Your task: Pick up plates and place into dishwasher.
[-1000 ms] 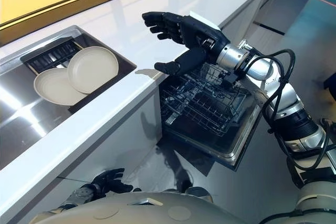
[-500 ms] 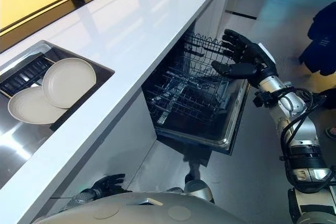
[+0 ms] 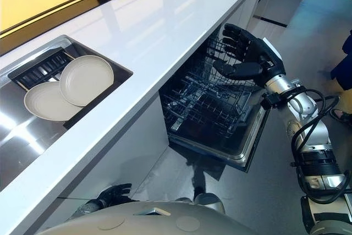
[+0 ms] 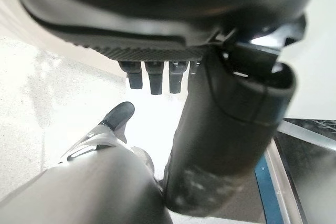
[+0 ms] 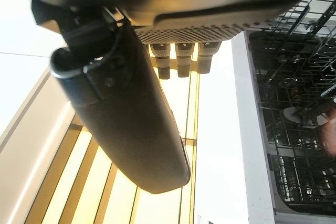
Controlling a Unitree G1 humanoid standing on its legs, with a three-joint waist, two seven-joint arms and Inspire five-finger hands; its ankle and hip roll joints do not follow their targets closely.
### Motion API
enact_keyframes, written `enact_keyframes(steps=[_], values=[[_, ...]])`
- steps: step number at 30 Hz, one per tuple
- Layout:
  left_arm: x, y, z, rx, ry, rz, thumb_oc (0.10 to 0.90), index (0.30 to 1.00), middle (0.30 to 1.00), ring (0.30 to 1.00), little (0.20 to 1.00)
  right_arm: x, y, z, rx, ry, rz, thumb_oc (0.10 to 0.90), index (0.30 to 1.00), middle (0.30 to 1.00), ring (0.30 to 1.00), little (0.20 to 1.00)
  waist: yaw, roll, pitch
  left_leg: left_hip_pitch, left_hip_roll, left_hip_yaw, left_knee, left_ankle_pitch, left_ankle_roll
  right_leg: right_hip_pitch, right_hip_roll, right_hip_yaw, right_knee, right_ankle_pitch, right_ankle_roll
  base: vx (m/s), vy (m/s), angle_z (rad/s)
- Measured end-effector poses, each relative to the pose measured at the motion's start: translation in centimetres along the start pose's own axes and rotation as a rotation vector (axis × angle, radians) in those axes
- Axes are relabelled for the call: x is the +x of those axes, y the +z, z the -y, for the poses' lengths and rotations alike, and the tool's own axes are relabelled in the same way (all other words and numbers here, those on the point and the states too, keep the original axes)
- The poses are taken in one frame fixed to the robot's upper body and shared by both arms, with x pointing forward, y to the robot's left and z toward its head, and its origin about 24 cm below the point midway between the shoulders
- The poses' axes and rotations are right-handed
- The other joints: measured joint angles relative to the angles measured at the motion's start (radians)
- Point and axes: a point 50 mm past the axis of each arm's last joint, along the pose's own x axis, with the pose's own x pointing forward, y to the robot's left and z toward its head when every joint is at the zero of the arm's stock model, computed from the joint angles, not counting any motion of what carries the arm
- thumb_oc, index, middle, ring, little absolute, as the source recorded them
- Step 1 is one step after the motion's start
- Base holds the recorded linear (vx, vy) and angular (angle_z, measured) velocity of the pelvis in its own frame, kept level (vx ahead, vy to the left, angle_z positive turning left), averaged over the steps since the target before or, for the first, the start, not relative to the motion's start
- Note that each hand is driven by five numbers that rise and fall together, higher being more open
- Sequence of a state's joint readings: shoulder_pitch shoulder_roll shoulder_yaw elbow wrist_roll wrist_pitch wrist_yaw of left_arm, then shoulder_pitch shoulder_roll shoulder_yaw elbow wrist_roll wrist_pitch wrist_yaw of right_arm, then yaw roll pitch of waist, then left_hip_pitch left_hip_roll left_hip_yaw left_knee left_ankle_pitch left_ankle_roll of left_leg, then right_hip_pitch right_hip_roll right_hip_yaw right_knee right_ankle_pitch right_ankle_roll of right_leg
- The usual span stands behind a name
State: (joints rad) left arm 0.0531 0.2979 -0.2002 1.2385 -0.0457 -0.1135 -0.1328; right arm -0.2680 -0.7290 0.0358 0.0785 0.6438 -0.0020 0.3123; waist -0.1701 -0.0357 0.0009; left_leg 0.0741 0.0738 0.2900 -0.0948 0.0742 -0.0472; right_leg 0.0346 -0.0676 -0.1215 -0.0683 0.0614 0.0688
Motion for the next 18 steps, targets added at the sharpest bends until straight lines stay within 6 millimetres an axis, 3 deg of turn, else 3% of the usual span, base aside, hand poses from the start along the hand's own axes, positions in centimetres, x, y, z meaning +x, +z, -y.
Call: enact_keyframes(steps=[3, 5, 8, 10, 12, 14, 17, 18], values=[[0.0, 0.2, 0.0, -0.015, 0.004, 0.007, 0.800, 0.900, 0.900, 0.900, 0.900, 2.0, 0.5, -1.2, -0.039, 0.090, 0.007, 0.800, 0.900, 0.900, 0.900, 0.900, 0.001, -0.004, 0.000, -0.001, 0.005, -0.010, 0.000, -0.003, -0.002, 0.005, -0.001, -0.005, -0.004, -0.004, 0.005, 0.00, -0.009, 0.06], [0.1, 0.5, -0.1, -0.036, 0.011, 0.020, 0.800, 0.900, 0.900, 0.900, 0.900, 4.3, 1.6, -3.8, -0.086, 0.240, 0.026, 0.800, 0.900, 0.900, 0.900, 0.900, 0.005, -0.005, -0.001, -0.010, 0.007, -0.024, 0.000, 0.004, -0.003, 0.006, 0.000, -0.023, -0.010, -0.003, 0.004, 0.02, -0.047, 0.23], [0.3, 1.8, -0.3, -0.029, 0.015, 0.047, 0.800, 0.900, 0.900, 0.900, 0.900, 6.7, 3.7, -8.5, -0.192, 0.475, 0.051, 0.800, 0.900, 0.900, 0.900, 0.900, 0.058, -0.025, -0.014, -0.035, 0.014, -0.074, 0.000, 0.023, -0.015, 0.011, 0.015, -0.058, -0.022, -0.004, 0.003, 0.05, -0.025, 0.49], [0.3, 1.8, -0.3, -0.020, 0.015, 0.040, 0.800, 0.900, 0.900, 0.900, 0.900, 7.2, 4.5, -8.9, -0.204, 0.487, 0.073, 0.800, 0.900, 0.900, 0.900, 0.900, 0.087, -0.039, -0.021, -0.053, 0.017, -0.109, 0.001, 0.038, -0.013, 0.014, 0.019, -0.083, -0.022, -0.004, 0.002, 0.02, 0.015, 0.64], [0.2, 1.2, -0.2, -0.001, 0.012, 0.027, 0.800, 0.900, 0.900, 0.900, 0.900, 7.7, 4.6, -7.0, -0.147, 0.361, 0.092, 0.800, 0.900, 0.900, 0.900, 0.900, 0.113, -0.050, -0.020, -0.055, 0.015, -0.147, 0.005, 0.041, -0.012, 0.037, 0.018, -0.079, -0.014, -0.006, 0.005, 0.03, 0.018, 0.75], [0.0, 0.3, -0.5, -0.027, 0.033, 0.019, 0.800, 0.900, 0.900, 0.900, 0.900, 7.0, 4.2, -3.3, -0.106, 0.159, 0.087, 0.800, 0.900, 0.900, 0.900, 0.900, 0.124, -0.054, -0.018, -0.057, 0.011, -0.143, 0.001, 0.040, -0.005, 0.034, 0.006, -0.078, 0.013, -0.017, 0.021, 0.03, 0.001, 0.47], [-0.2, 0.0, -1.2, -0.019, 0.068, 0.030, 0.800, 0.900, 0.900, 0.900, 0.900, 3.5, 2.5, 2.2, -0.029, -0.171, 0.079, 0.800, 0.900, 0.900, 0.900, 0.900, 0.121, -0.051, -0.012, -0.046, 0.006, -0.097, 0.004, 0.037, 0.009, 0.021, -0.009, -0.053, 0.051, -0.027, 0.036, 0.00, 0.000, -0.03], [-0.4, -0.2, -1.5, -0.017, 0.077, 0.027, 0.800, 0.900, 0.900, 0.900, 0.900, 2.5, 2.0, 3.0, -0.021, -0.220, 0.074, 0.800, 0.900, 0.900, 0.900, 0.900, 0.108, -0.054, -0.011, -0.039, 0.001, -0.087, 0.003, 0.034, 0.012, 0.023, -0.013, -0.048, 0.050, -0.027, 0.036, -0.01, 0.016, -0.46]])
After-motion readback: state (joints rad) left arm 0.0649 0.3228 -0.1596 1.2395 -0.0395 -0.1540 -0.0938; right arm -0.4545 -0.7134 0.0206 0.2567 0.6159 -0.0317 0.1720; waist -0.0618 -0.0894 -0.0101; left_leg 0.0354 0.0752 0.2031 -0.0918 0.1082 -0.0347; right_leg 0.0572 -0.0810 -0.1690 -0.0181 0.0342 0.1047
